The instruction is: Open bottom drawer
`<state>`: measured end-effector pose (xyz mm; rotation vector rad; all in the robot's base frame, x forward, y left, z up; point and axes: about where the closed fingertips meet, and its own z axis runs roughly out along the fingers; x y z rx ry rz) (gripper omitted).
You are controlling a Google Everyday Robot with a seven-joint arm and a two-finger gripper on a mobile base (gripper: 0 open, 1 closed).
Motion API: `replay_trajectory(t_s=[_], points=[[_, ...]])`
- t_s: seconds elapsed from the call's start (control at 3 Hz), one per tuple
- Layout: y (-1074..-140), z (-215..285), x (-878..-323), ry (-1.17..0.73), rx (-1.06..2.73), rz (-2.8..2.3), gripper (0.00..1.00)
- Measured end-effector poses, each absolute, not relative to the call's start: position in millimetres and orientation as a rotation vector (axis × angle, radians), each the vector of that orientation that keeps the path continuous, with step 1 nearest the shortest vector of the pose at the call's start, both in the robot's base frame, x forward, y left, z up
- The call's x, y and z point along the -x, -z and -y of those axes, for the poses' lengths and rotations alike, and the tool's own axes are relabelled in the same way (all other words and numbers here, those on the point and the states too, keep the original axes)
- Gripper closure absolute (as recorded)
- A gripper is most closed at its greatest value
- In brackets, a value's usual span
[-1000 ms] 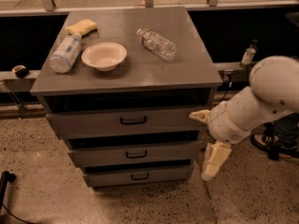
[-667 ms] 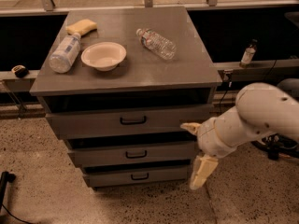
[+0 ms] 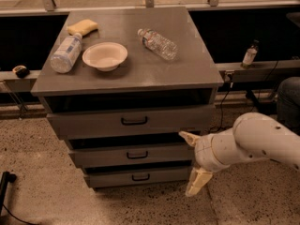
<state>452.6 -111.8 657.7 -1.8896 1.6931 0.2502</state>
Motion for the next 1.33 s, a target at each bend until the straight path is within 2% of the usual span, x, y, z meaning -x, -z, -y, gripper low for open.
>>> replay_trajectory(t_s=[0.67, 1.33], points=[[-565.3, 92.4, -459.4, -0.385, 1.909, -1.668, 0.0], [-476.5, 94.7, -450.3, -0.426, 1.978, -1.449, 0.0]])
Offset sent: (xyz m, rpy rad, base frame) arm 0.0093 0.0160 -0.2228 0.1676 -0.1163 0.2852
